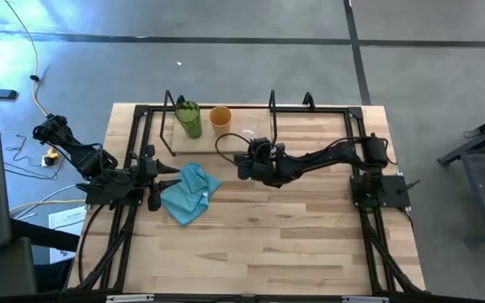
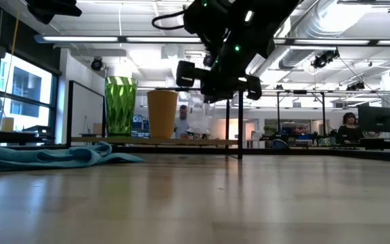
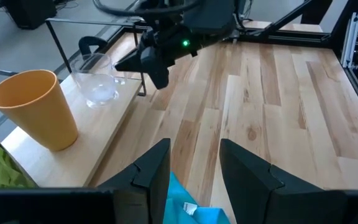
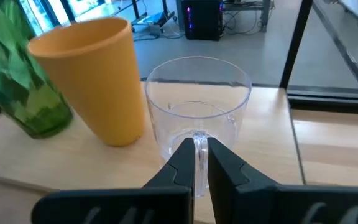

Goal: Stack small to large cups/mugs on shelf
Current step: Put the transparent mug on the shelf, then return to Home Position

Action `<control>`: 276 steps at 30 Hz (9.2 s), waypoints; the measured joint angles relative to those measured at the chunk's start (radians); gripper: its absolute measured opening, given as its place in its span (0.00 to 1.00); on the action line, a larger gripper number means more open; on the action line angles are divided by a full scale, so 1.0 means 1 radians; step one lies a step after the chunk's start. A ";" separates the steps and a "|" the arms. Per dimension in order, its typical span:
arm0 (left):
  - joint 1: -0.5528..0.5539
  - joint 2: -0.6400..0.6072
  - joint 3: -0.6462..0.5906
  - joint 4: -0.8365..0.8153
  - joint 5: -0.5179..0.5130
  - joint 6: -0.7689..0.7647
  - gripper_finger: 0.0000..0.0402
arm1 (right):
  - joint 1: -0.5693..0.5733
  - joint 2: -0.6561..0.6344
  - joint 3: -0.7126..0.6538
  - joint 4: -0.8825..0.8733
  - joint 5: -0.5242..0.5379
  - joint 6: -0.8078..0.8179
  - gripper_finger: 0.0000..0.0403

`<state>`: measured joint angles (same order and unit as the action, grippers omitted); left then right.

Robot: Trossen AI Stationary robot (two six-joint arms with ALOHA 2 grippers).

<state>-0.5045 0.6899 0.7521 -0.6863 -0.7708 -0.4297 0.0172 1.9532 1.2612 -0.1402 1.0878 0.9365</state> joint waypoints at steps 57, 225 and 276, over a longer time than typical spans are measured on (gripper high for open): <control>0.000 0.000 0.000 -0.022 0.000 0.000 0.32 | -0.081 0.041 0.000 0.081 -0.040 -0.076 0.01; 0.000 -0.119 -0.001 0.589 0.199 0.808 0.32 | 0.159 -1.182 0.000 -0.477 -0.923 -1.301 0.28; 0.000 -0.684 -0.422 0.822 0.301 0.933 0.32 | 0.150 -1.793 -1.111 0.597 -0.982 -1.315 0.28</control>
<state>-0.5041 0.0063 0.3299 0.1353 -0.4696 0.5030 0.1671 0.1600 0.1498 0.4563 0.1058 -0.3780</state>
